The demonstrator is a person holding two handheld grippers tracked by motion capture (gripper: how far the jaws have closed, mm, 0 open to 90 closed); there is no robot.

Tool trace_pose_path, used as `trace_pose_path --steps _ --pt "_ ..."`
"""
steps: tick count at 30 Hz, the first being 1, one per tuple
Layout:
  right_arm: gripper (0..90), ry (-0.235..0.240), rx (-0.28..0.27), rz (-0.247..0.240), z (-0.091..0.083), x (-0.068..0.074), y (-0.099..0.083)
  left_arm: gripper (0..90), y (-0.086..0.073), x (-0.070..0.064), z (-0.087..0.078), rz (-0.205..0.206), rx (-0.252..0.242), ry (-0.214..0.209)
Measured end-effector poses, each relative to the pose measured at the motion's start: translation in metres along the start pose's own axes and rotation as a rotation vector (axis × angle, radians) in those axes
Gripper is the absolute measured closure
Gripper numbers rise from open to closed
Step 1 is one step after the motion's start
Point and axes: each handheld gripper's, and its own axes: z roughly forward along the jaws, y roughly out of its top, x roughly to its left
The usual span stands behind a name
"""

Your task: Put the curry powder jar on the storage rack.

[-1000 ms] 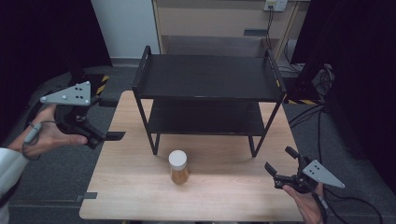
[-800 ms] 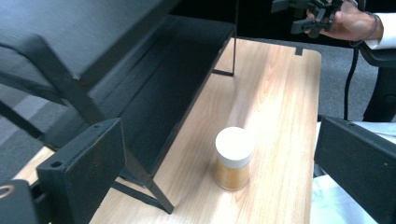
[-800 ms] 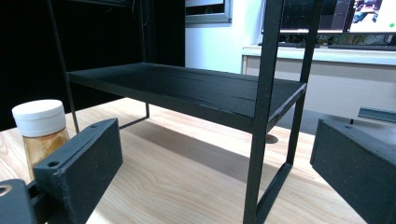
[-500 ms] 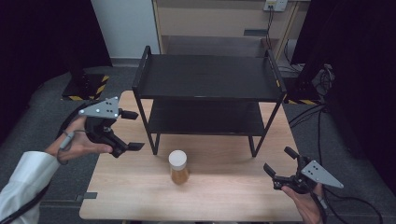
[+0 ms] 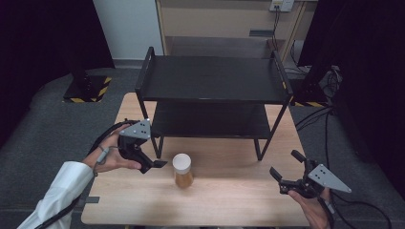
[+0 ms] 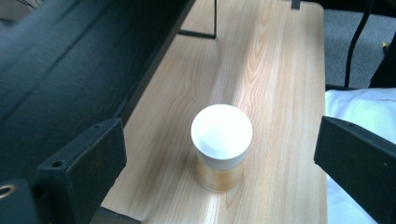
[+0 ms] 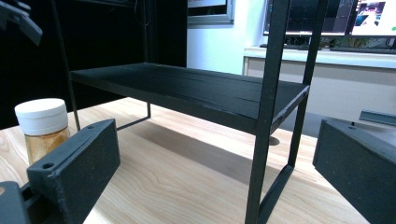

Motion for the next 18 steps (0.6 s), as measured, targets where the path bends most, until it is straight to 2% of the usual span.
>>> trace_pose_path --steps 3,4,5,6,7,11,18 --pt "0.7 -0.001 0.0 0.001 0.0 0.0 0.0 1.6 -0.002 0.002 0.009 -0.003 0.001 -0.013" --pt "0.8 -0.004 0.003 -0.001 0.0 0.0 0.0 1.6 -0.003 0.001 0.019 0.0 0.011 -0.019" --pt "0.8 -0.003 0.004 0.0 0.0 0.0 0.0 1.6 -0.003 0.001 0.019 0.0 0.011 -0.019" --pt "0.9 -0.003 0.005 0.0 0.0 0.0 0.0 1.6 -0.004 0.001 0.03 0.001 0.026 -0.025" --pt "0.9 -0.003 0.005 0.0 0.0 0.0 0.0 1.7 -0.004 0.001 0.03 0.001 0.026 -0.025" --pt "1.1 -0.002 0.007 -0.002 0.0 0.0 0.0 2.0 -0.008 0.003 0.051 -0.001 0.041 -0.04" --pt "1.2 -0.003 0.007 0.0 0.0 0.0 0.0 3.4 -0.01 0.004 0.071 0.009 0.059 -0.049"
